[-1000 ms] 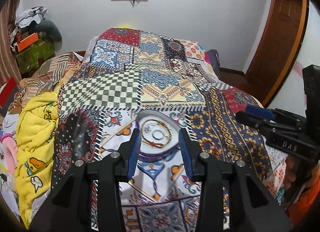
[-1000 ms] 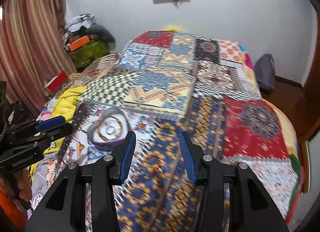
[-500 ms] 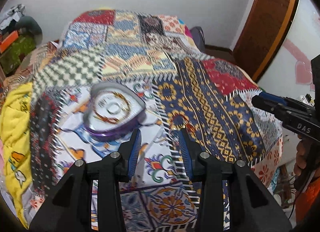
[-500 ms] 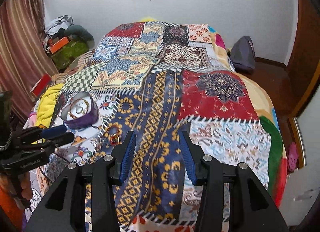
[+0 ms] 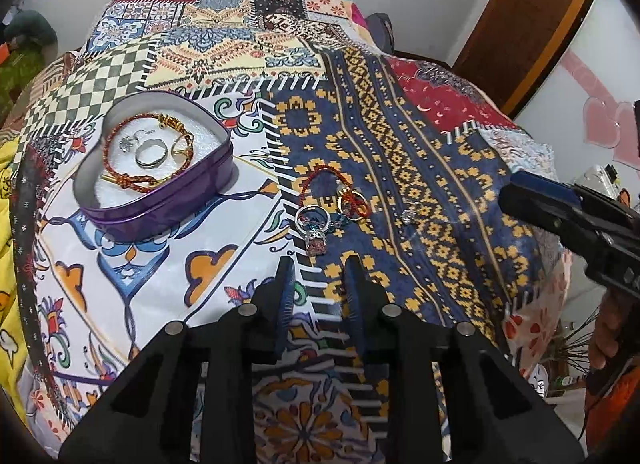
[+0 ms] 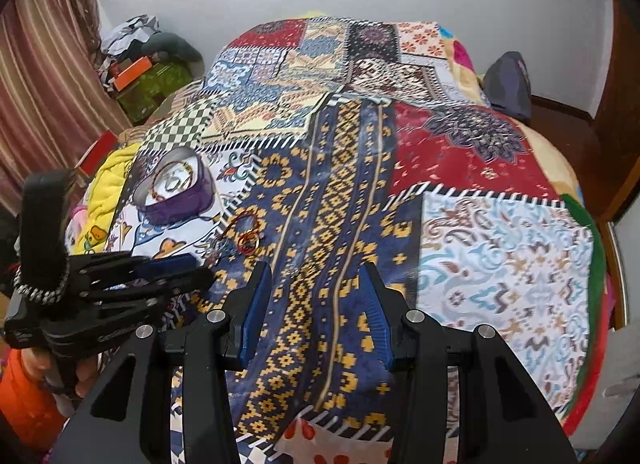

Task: Organize jewelry
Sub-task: 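Move both grippers back to the remaining jewelry, then grasp the silver keychain with the left gripper while the right gripper grasps a small silver charm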

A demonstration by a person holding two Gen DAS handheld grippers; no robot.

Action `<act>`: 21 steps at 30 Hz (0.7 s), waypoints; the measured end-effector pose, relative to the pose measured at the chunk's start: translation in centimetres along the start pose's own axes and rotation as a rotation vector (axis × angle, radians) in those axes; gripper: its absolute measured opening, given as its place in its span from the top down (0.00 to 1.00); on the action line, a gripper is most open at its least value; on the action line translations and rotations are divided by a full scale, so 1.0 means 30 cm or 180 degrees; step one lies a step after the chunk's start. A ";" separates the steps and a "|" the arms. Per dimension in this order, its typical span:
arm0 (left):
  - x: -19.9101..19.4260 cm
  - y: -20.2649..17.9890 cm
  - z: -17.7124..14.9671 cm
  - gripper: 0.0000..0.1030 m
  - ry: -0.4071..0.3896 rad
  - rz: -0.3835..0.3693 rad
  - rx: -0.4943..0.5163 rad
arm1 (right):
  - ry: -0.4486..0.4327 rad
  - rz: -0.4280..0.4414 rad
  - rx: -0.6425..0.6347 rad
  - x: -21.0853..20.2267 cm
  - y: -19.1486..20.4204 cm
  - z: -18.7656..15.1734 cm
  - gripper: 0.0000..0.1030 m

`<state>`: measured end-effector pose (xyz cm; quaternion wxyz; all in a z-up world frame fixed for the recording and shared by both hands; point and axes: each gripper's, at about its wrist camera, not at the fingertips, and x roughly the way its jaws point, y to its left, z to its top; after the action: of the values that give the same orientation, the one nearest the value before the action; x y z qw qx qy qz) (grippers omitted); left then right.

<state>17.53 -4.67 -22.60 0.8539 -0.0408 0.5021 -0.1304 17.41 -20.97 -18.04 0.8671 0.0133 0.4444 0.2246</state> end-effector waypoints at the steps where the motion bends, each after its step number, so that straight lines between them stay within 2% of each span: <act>1: 0.010 0.002 0.003 0.78 0.0008 -0.0004 -0.0011 | 0.0015 0.0013 -0.0020 0.006 0.006 -0.003 0.60; 10: 0.048 0.007 0.028 0.79 -0.0045 -0.0019 -0.0007 | 0.0158 0.0151 -0.0134 0.062 0.050 -0.021 0.60; 11: 0.049 0.008 0.028 0.82 -0.0056 -0.0013 -0.0009 | 0.0172 0.0171 -0.0131 0.068 0.052 -0.022 0.60; 12: 0.051 0.012 0.029 0.89 -0.0071 0.0015 -0.0013 | 0.0184 0.0184 -0.0130 0.073 0.055 -0.021 0.60; 21: 0.029 0.047 0.018 0.90 -0.0134 -0.0028 -0.0127 | 0.0369 0.0247 -0.0186 0.145 0.071 -0.013 0.76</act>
<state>18.66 -3.59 -23.36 0.8628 -0.0627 0.4863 -0.1233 18.50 -17.39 -21.12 0.8306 -0.0078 0.4862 0.2713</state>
